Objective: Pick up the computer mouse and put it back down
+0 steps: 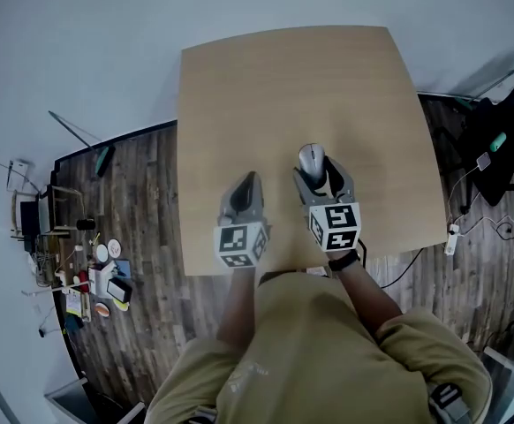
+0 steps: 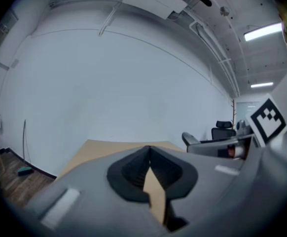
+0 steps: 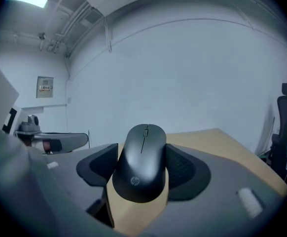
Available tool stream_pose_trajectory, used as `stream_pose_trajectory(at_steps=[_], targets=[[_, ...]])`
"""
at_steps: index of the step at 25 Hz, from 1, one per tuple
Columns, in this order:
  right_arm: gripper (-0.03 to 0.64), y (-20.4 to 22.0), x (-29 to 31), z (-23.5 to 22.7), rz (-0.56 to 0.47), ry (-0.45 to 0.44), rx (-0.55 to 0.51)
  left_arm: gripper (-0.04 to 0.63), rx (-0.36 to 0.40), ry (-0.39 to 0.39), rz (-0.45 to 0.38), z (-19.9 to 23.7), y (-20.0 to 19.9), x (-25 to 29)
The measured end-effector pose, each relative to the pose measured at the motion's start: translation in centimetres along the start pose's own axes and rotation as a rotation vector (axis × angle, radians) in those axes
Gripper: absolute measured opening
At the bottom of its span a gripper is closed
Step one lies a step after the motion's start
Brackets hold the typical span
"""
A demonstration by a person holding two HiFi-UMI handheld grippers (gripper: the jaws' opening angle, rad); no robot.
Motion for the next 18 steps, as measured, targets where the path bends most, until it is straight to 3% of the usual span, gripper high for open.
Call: stream_pose_trajectory(at_steps=[9,14,18], targets=[[0.305,-5.3,-9.2,-0.4,-0.185,-0.014,-0.043,0.002,0.02,0.017,-0.136,-7.4,-2.9,-5.0],[0.305,-5.1,-14.0,-0.4,-0.231,-0.063,-0.046,0.0,0.051,-0.051,-0.191,-11.0,-1.9,-8.8],[0.305,-5.2,-16.1,1.7,-0.269,-0.156,-0.044,0.002,0.064,-0.139,-0.251,-11.6,-1.6,-13.3]])
Point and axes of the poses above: the fingertips, and each gripper's own axes: x forward along the fingers, z to its left, y out of its underside, the point moved 5 cm from there along -x, backward along the fingers, and after that the axes turned 15 degrees about -x, right-handed, at the moved point
